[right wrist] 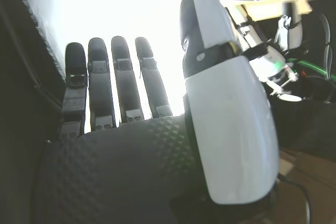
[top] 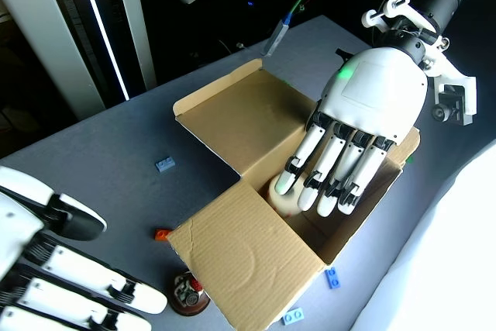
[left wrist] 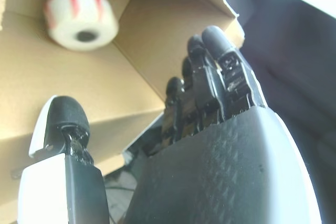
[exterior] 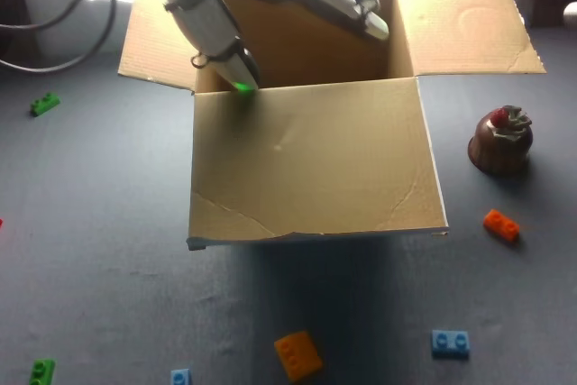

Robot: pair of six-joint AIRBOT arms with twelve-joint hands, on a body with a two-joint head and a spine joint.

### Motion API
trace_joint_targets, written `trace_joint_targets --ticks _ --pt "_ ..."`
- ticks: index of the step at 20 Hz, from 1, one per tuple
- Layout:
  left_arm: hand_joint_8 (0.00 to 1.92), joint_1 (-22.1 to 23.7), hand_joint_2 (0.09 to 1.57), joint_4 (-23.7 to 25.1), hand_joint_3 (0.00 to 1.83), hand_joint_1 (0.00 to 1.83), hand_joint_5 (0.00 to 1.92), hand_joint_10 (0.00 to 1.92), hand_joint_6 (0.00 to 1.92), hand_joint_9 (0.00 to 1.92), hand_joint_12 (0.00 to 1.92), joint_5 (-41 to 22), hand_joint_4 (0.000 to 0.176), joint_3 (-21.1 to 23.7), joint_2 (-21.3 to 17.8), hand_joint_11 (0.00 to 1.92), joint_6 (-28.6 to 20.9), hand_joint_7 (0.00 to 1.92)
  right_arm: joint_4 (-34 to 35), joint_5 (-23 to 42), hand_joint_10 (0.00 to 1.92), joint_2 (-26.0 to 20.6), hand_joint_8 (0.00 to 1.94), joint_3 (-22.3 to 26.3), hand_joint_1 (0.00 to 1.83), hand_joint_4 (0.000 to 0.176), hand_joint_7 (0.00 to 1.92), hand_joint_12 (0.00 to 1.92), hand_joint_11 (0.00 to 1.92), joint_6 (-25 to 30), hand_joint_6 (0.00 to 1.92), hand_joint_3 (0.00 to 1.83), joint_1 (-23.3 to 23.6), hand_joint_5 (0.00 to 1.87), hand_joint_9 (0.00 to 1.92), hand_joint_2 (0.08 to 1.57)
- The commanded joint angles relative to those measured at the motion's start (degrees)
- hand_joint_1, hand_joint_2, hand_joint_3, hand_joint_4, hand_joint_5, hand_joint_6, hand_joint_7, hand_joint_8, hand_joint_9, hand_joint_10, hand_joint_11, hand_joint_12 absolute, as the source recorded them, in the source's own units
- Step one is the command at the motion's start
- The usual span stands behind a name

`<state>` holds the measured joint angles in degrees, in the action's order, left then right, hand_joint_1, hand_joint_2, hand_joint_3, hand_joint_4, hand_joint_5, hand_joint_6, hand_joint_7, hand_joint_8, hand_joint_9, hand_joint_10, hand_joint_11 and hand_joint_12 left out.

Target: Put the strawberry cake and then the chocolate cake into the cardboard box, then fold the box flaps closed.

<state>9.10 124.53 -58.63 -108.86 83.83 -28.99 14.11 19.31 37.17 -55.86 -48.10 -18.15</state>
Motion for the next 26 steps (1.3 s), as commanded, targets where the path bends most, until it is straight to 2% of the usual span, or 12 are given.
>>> trace_joint_targets --ticks 1,3,4,6,8,11,13,17,19,20,23,26 --pt "0.00 1.03 0.92 -4.02 0.00 0.45 0.06 0.00 0.00 0.26 1.02 -0.19 0.098 -0.42 -0.19 0.00 -0.37 0.11 1.57 7.05 0.00 -0.52 0.00 -0.75 0.88 0.000 0.25 0.76 0.00 0.16 0.00 0.00 0.45 0.26 0.29 1.13" --pt "0.00 2.05 0.93 -3.73 0.00 0.46 0.06 0.00 0.01 0.26 1.12 -0.66 0.092 -1.80 -0.13 0.00 -0.27 0.11 4.52 6.19 0.00 0.83 0.00 -1.69 0.85 0.000 0.24 0.78 0.00 0.16 0.00 0.00 0.56 0.24 0.29 1.13" --pt "0.01 2.60 0.94 -3.62 0.00 0.46 0.07 0.01 0.01 0.28 1.16 -0.81 0.099 -2.31 -0.25 0.00 -0.27 0.13 5.44 5.95 0.00 1.49 0.00 -2.10 0.85 0.000 0.24 0.78 0.00 0.17 0.00 0.00 0.61 0.24 0.29 1.13" --pt "0.01 4.09 0.94 -3.63 0.00 0.50 0.11 0.02 0.01 0.34 1.26 -1.31 0.094 -3.26 -0.89 0.00 -0.39 0.20 6.27 4.43 0.00 2.90 0.00 -3.25 0.86 0.000 0.25 0.74 0.00 0.75 0.00 0.00 0.71 0.25 0.29 1.13" --pt "0.02 5.34 0.96 -3.49 0.01 0.51 0.13 0.02 0.01 0.35 1.27 -1.61 0.096 -4.31 -1.50 0.00 -0.82 0.22 6.33 1.75 0.00 4.76 0.00 -5.35 0.82 0.000 0.23 0.77 0.00 4.01 0.00 0.00 0.75 0.22 0.28 1.14" --pt "0.00 6.49 0.97 -3.02 0.01 0.53 0.12 0.01 0.00 0.35 1.26 -3.29 0.099 -6.50 -2.31 0.00 -1.85 0.21 11.16 -2.80 0.00 7.40 0.00 -8.63 0.86 0.000 0.23 0.80 0.00 4.52 0.01 0.00 1.63 0.23 0.29 1.12" --pt "0.00 6.58 0.98 -2.56 0.01 0.57 0.11 0.01 0.00 0.33 1.25 -4.76 0.102 -8.15 -3.21 0.00 -3.26 0.19 11.82 -3.92 0.00 9.32 0.00 -10.38 0.87 0.000 0.21 0.77 0.00 5.04 0.00 0.00 1.66 0.21 0.27 1.11" --pt "0.00 6.62 1.04 -1.83 0.02 0.27 0.11 0.00 0.00 0.30 1.09 -7.27 0.104 -10.04 -6.13 0.00 -4.75 0.19 11.82 -4.95 0.00 12.50 0.00 -12.87 0.86 0.000 0.20 0.78 0.00 4.98 0.00 0.00 0.95 0.20 0.25 1.08" --pt "0.00 6.64 1.08 -1.28 0.02 0.12 0.11 0.00 0.00 0.29 1.03 -8.37 0.100 -10.67 -8.23 0.00 -5.46 0.19 11.78 1.49 0.01 13.94 0.00 -13.27 0.84 0.000 0.21 0.81 0.00 3.20 0.01 0.00 -0.82 0.21 0.27 1.07" --pt "0.00 6.64 1.08 -1.26 0.01 0.06 0.11 0.00 0.00 0.28 0.98 -8.79 0.100 -10.95 -8.88 0.00 -5.65 0.18 11.08 2.38 0.01 14.47 0.01 -13.46 0.85 0.000 0.22 0.81 0.00 2.96 0.01 0.00 -1.15 0.22 0.28 1.05" --pt "0.00 7.07 1.07 -1.27 0.00 0.00 0.13 0.00 0.01 0.29 0.98 -10.25 0.090 -12.45 -11.54 0.00 -8.09 0.16 9.18 1.25 0.00 17.20 0.00 -15.78 0.91 0.000 0.21 0.74 0.00 2.33 0.00 0.00 -2.67 0.19 0.27 1.02" --pt "0.00 7.12 1.05 -1.18 0.00 0.00 0.14 0.00 0.00 0.30 1.00 -11.09 0.090 -14.04 -13.13 0.00 -8.28 0.18 9.19 1.84 0.00 19.77 0.01 -18.38 1.09 0.000 0.24 0.73 0.00 2.00 0.01 0.00 -5.10 0.20 0.27 0.96"
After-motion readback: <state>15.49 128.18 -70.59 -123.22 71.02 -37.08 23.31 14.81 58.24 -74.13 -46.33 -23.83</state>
